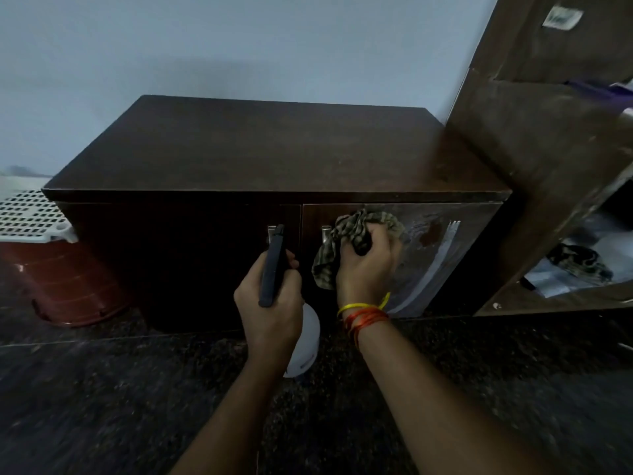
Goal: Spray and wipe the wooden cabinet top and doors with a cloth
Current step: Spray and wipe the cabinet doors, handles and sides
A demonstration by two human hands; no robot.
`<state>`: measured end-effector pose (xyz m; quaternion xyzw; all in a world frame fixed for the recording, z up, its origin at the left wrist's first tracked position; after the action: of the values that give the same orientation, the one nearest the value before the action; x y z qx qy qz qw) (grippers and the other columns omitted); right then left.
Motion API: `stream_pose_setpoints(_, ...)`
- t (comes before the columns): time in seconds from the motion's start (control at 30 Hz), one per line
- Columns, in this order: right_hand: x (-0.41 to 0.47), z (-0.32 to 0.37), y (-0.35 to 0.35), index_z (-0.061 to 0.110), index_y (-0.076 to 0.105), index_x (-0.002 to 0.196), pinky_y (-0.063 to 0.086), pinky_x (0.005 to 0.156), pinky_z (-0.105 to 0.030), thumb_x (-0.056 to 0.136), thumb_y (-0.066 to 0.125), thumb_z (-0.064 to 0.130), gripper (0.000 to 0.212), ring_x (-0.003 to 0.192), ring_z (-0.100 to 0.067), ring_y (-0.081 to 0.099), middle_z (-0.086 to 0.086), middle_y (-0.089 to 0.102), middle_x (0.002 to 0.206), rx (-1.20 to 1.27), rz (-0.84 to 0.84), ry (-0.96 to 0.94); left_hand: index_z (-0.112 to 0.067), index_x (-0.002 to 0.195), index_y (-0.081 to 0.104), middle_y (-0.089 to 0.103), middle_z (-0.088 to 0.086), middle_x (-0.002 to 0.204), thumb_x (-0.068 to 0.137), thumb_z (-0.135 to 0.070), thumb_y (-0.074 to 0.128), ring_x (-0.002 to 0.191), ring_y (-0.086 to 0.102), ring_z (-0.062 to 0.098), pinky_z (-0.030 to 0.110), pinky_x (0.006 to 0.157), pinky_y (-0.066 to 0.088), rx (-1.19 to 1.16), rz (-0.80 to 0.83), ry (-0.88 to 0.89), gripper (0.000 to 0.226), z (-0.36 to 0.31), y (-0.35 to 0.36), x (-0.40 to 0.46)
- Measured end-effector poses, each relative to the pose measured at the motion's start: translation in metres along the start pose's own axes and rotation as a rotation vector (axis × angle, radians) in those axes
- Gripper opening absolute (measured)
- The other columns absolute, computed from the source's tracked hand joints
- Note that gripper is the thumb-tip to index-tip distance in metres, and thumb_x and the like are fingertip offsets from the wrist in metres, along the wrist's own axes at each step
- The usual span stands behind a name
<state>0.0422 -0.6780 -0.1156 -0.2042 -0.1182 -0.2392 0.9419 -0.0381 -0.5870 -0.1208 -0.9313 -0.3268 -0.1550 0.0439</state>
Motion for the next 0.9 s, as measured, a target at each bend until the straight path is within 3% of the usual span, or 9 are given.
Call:
stream_pose_setpoints(0.1, -0.002, -0.002, -0.002, 0.010, 0.062, 0.107, 0.032, 0.079, -0.013, 0.080, 0.069, 0.004, 0.029, 0.106, -0.026, 0.053, -0.012, 0.046, 0.124, -0.047, 0.042, -0.005, -0.022, 0.083, 0.061, 0.058, 0.018, 0.072, 0.084, -0.014, 0.050, 0.052, 0.049, 0.030, 0.040, 0.047, 0.041, -0.010, -0.010, -0.004, 0.013, -0.002, -0.001, 0.001)
stream_pose_setpoints(0.2, 0.002, 0.013, -0.006, 0.011, 0.063, 0.107, 0.032, 0.078, -0.010, 0.081, 0.069, 0.005, 0.027, 0.100, -0.020, 0.050, -0.009, 0.046, 0.121, -0.048, 0.018, -0.115, -0.014, 0.085, 0.062, 0.054, 0.018, 0.065, 0.084, -0.012, 0.049, 0.047, 0.049, 0.014, 0.030, 0.044, 0.041, -0.008, -0.018, -0.001, 0.013, 0.000, 0.000, 0.000)
stream_pose_setpoints(0.3, 0.002, 0.026, -0.007, 0.013, 0.062, 0.101, 0.037, 0.073, -0.015, 0.080, 0.070, 0.006, 0.024, 0.088, -0.010, 0.044, -0.006, 0.046, 0.115, -0.044, -0.013, -0.224, -0.004, 0.086, 0.062, 0.052, 0.011, 0.059, 0.084, -0.010, 0.049, 0.046, 0.051, 0.011, 0.020, 0.045, 0.041, 0.012, -0.020, -0.007, 0.015, 0.003, 0.002, -0.002)
stream_pose_setpoints(0.4, 0.005, 0.021, -0.010, 0.012, 0.060, 0.100, 0.036, 0.071, -0.014, 0.079, 0.070, 0.003, 0.025, 0.085, -0.007, 0.041, -0.007, 0.046, 0.114, -0.057, 0.020, -0.269, -0.003, 0.085, 0.062, 0.052, 0.013, 0.059, 0.083, -0.011, 0.048, 0.046, 0.051, 0.011, 0.020, 0.045, 0.041, 0.012, -0.012, -0.020, 0.015, 0.004, 0.003, -0.006)
stream_pose_setpoints(0.57, 0.020, 0.008, -0.023, 0.009, 0.064, 0.103, 0.028, 0.081, -0.007, 0.078, 0.069, 0.002, 0.027, 0.102, -0.026, 0.052, -0.013, 0.049, 0.117, -0.007, -0.094, -0.138, -0.003, 0.088, 0.063, 0.053, 0.022, 0.062, 0.082, -0.010, 0.049, 0.047, 0.050, 0.016, 0.020, 0.046, 0.042, -0.010, -0.032, -0.017, 0.016, -0.002, 0.000, -0.002)
stream_pose_setpoints(0.63, 0.017, 0.011, -0.020, 0.011, 0.062, 0.103, 0.038, 0.085, -0.018, 0.079, 0.068, 0.004, 0.026, 0.105, -0.028, 0.054, -0.011, 0.048, 0.117, -0.025, -0.074, -0.180, -0.005, 0.088, 0.063, 0.054, 0.021, 0.063, 0.082, -0.010, 0.049, 0.047, 0.050, 0.016, 0.021, 0.046, 0.042, -0.005, -0.040, -0.010, 0.016, -0.002, -0.002, -0.001)
stream_pose_setpoints(0.73, 0.001, 0.021, -0.006, 0.013, 0.061, 0.102, 0.046, 0.082, -0.036, 0.076, 0.069, 0.006, 0.028, 0.103, -0.034, 0.054, -0.014, 0.050, 0.118, -0.171, 0.040, -0.415, -0.008, 0.083, 0.062, 0.053, 0.018, 0.062, 0.083, -0.005, 0.051, 0.046, 0.050, 0.011, 0.018, 0.045, 0.042, 0.015, -0.052, -0.003, 0.012, 0.001, -0.005, -0.003)
stream_pose_setpoints(0.83, -0.012, 0.030, 0.008, 0.014, 0.060, 0.104, 0.048, 0.071, -0.040, 0.077, 0.066, 0.004, 0.029, 0.095, -0.035, 0.052, -0.015, 0.050, 0.122, -0.303, 0.140, -0.597, -0.008, 0.067, 0.052, 0.044, 0.012, 0.053, 0.083, 0.013, 0.051, 0.047, 0.050, 0.009, 0.009, 0.045, 0.036, 0.090, -0.057, 0.028, 0.026, 0.004, -0.009, -0.004)
stream_pose_setpoints(0.9, -0.011, 0.029, 0.009, 0.014, 0.060, 0.104, 0.049, 0.069, -0.040, 0.077, 0.065, 0.003, 0.029, 0.095, -0.035, 0.051, -0.015, 0.049, 0.124, -0.326, 0.160, -0.617, -0.005, 0.066, 0.053, 0.046, 0.015, 0.054, 0.080, 0.006, 0.050, 0.048, 0.052, 0.009, 0.008, 0.046, 0.037, 0.098, -0.057, 0.042, 0.019, 0.007, -0.011, -0.004)
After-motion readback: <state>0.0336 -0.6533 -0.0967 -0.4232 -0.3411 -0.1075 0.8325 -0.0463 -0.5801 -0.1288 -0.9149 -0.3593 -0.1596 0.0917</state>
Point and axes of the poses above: each hand's wrist, its own x-axis towards the middle knuckle, its own y-axis out of the palm, z = x × y, the point moved 1 cm from there along x, towards the middle knuckle
